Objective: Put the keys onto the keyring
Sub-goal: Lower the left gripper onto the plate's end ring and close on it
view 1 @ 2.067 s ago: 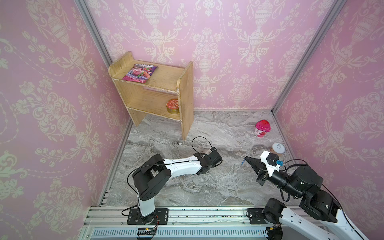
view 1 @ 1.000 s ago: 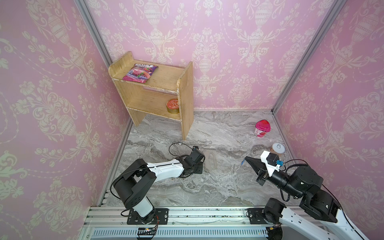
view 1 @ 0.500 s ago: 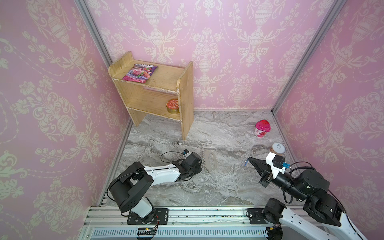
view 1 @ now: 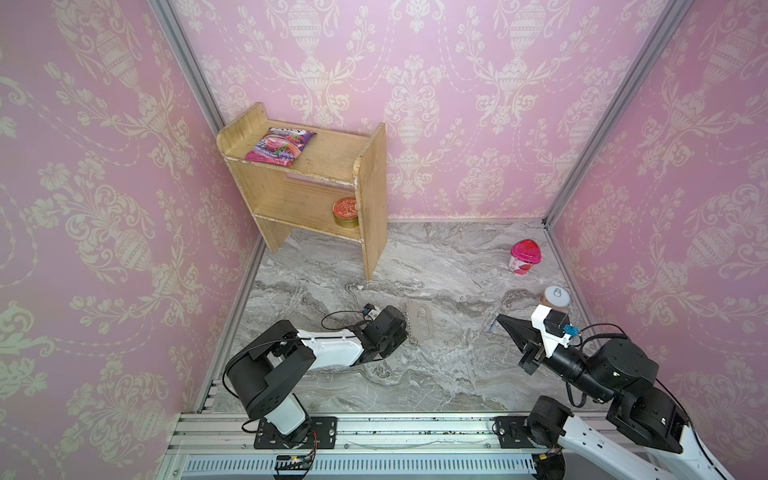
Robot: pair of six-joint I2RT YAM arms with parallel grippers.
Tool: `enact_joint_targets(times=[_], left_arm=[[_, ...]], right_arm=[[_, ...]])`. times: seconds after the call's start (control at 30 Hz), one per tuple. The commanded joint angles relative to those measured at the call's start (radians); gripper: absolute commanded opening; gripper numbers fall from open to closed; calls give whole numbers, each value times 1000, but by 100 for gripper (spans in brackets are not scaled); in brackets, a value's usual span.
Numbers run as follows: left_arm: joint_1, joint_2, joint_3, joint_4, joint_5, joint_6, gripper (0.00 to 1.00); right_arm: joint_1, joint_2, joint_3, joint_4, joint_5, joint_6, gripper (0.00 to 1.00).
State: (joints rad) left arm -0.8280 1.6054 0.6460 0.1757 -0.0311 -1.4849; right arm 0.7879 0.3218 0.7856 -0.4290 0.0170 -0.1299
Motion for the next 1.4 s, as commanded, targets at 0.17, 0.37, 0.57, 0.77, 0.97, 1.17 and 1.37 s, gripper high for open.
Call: enact_joint_targets(times=[0.17,0.37,0.57,0.77,0.97,1.17,1.37], left_arm=[[-10,31,-17,-5,6,-57,23],[-13,39,-11,-2,0,-65,22],[-19,47,-13,30,2,-90,19],[-41,8,-40,16,3,-167,17],[-45,-46,-31,-59,-34,-174,23],[-45,11,-38,23,-15,-210,26],[-53,40,-38,81,-15,-246,26]], right_arm=[[0,-10,1,2,19,10,0],[-1,-17,-1,2,24,10,0],[0,-19,1,0,25,10,0],[-1,-22,1,-4,32,10,0],[-1,-27,-2,2,26,13,0],[0,-32,1,-2,33,14,0],[0,-32,0,-1,34,12,0]])
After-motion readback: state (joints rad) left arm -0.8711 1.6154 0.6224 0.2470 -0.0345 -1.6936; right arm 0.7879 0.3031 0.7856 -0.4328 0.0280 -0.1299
